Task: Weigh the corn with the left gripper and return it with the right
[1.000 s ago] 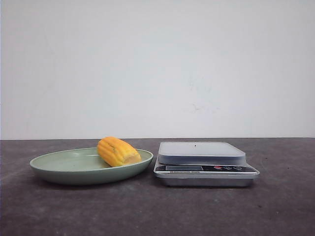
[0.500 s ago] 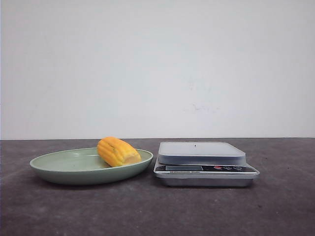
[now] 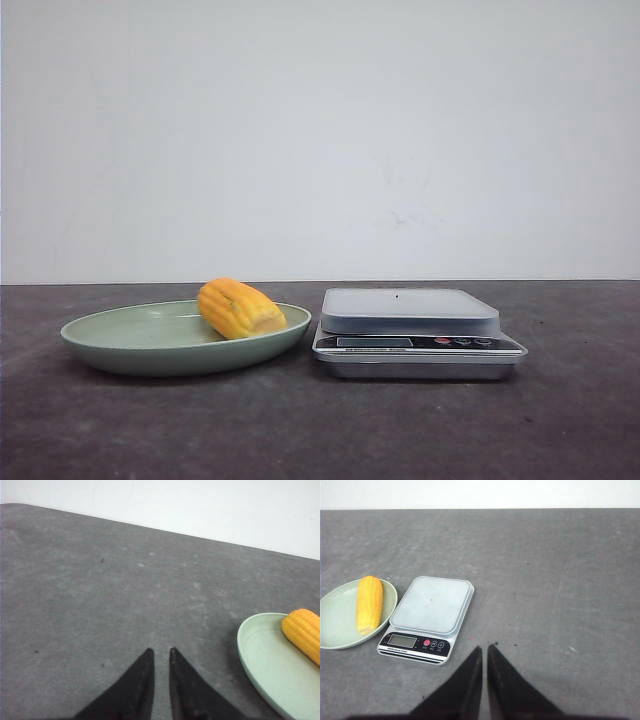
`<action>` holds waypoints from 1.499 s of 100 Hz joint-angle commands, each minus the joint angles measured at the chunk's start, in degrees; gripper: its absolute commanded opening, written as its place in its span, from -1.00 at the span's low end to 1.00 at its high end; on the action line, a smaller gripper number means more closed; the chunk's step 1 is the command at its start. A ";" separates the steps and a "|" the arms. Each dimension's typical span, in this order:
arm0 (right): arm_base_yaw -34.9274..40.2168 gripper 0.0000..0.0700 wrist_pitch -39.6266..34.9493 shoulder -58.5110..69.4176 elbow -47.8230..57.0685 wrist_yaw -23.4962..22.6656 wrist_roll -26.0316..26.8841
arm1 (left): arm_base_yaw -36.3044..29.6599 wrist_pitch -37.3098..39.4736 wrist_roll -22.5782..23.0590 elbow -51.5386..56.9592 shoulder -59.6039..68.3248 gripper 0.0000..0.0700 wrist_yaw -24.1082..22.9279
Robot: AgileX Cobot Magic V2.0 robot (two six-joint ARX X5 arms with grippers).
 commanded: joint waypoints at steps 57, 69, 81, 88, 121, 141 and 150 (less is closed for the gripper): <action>0.22 -0.97 0.61 0.07 0.74 0.00 0.55 | 0.04 -0.15 0.26 -1.01 -0.04 -0.97 0.04; 0.22 -0.97 0.61 0.07 0.72 0.00 0.55 | 0.04 -0.15 0.26 -1.01 -0.04 -0.97 0.04; 0.22 -0.97 0.61 0.07 0.72 0.00 0.57 | 0.04 -0.15 0.26 -1.01 -0.04 -0.97 0.04; 0.22 -0.97 0.61 0.07 0.74 0.00 0.57 | 0.04 -0.15 0.26 -1.01 -0.04 -0.97 0.04; 0.22 -0.97 0.61 0.07 0.74 0.00 0.57 | 0.04 -0.15 0.26 -1.01 -0.04 -0.97 0.04; 0.22 -0.97 0.74 0.07 0.77 0.11 -3.72 | 0.04 -0.15 0.26 -1.01 -0.04 -0.97 0.04; -1.38 -0.97 3.52 -0.50 0.63 1.55 -6.78 | 0.04 -0.15 0.26 -1.01 -0.04 -0.97 0.04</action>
